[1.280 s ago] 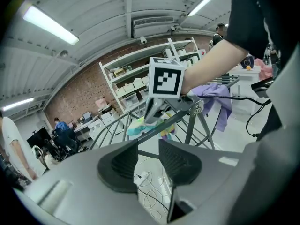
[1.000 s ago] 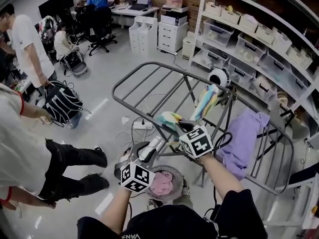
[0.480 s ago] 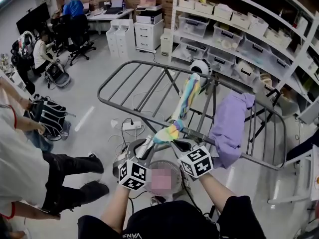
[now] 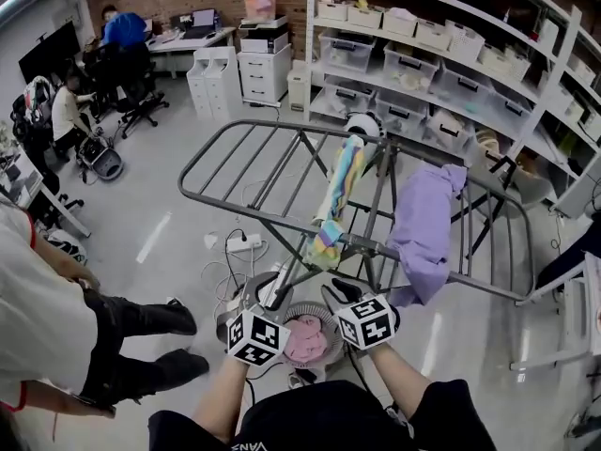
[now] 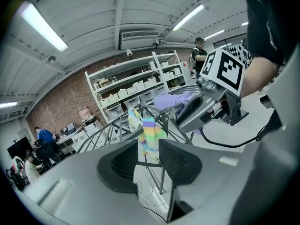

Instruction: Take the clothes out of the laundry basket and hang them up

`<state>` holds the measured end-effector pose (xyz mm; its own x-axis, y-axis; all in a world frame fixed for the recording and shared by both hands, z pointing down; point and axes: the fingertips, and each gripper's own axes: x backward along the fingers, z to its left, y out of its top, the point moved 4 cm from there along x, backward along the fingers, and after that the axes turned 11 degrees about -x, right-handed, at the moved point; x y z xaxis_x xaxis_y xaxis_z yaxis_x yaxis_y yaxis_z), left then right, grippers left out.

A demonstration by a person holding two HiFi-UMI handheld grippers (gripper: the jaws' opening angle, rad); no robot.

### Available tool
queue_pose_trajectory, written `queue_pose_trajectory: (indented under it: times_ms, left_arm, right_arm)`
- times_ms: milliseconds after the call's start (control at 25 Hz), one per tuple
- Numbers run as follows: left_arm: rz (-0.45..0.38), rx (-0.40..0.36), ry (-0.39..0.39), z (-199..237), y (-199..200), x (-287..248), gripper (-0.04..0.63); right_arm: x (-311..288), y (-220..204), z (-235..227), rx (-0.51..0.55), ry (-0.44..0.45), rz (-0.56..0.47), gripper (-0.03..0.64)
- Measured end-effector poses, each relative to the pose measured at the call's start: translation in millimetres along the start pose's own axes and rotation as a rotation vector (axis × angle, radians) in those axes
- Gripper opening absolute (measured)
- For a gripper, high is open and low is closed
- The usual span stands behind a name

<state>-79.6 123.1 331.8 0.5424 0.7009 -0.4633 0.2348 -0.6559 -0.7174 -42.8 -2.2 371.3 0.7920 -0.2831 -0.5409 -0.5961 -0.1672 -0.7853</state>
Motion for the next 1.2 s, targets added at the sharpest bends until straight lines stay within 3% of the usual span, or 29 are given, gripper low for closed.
queue_pose_trajectory:
  times_ms: [240,480,800,960,1200]
  left_arm:
    - [-0.036,0.003,-0.002,-11.3,7.4,11.3,0.109]
    - [-0.08,0.003,0.016,-17.9,22.1,24.9,0.109]
    - [-0.112,0.029,0.11,-28.1,48.7,44.5,0.108]
    - [-0.11,0.062,0.162,-40.2,67.0,54.6,0.107]
    - [-0.083,0.098,0.213,-76.4,84.1,62.9,0.106]
  right_arm:
    - [28.6,-2.6,0.5,-0.065,-0.043,-0.076,0.095]
    - [66.1,11.6,-1.1,-0.033,-0.103,-0.188,0.086]
    - [115.3,21.5,-5.9,0.039,-0.077,-0.273,0.049]
    - [138.9,19.5,-13.2,0.071,-0.053,-0.261,0.01]
    - [169.1,6.8,-28.4,0.079,0.01,-0.251,0.006]
